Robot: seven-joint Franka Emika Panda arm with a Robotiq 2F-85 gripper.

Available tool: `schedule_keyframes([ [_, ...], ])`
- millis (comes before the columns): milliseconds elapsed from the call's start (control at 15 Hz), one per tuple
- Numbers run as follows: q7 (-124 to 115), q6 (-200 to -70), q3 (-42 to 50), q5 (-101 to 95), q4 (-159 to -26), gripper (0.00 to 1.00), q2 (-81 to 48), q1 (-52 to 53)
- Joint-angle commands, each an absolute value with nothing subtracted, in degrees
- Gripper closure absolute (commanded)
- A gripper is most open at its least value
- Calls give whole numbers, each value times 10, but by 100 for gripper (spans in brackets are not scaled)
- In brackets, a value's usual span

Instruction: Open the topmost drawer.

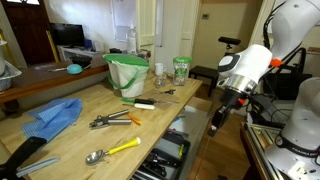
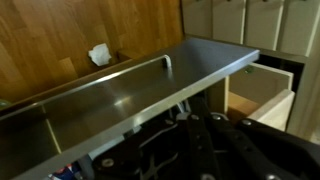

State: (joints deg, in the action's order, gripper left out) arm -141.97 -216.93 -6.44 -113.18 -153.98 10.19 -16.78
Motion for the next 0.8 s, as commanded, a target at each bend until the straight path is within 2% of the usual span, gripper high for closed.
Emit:
schedule_keyframes([
  [0, -1524, -2200, -53, -1166, -1486, 100, 188, -198],
  [333, -1586, -2134, -79, -1228, -1428, 100, 176, -257],
  [733, -1564, -2085, -145, -1282, -1441, 100, 105, -344],
])
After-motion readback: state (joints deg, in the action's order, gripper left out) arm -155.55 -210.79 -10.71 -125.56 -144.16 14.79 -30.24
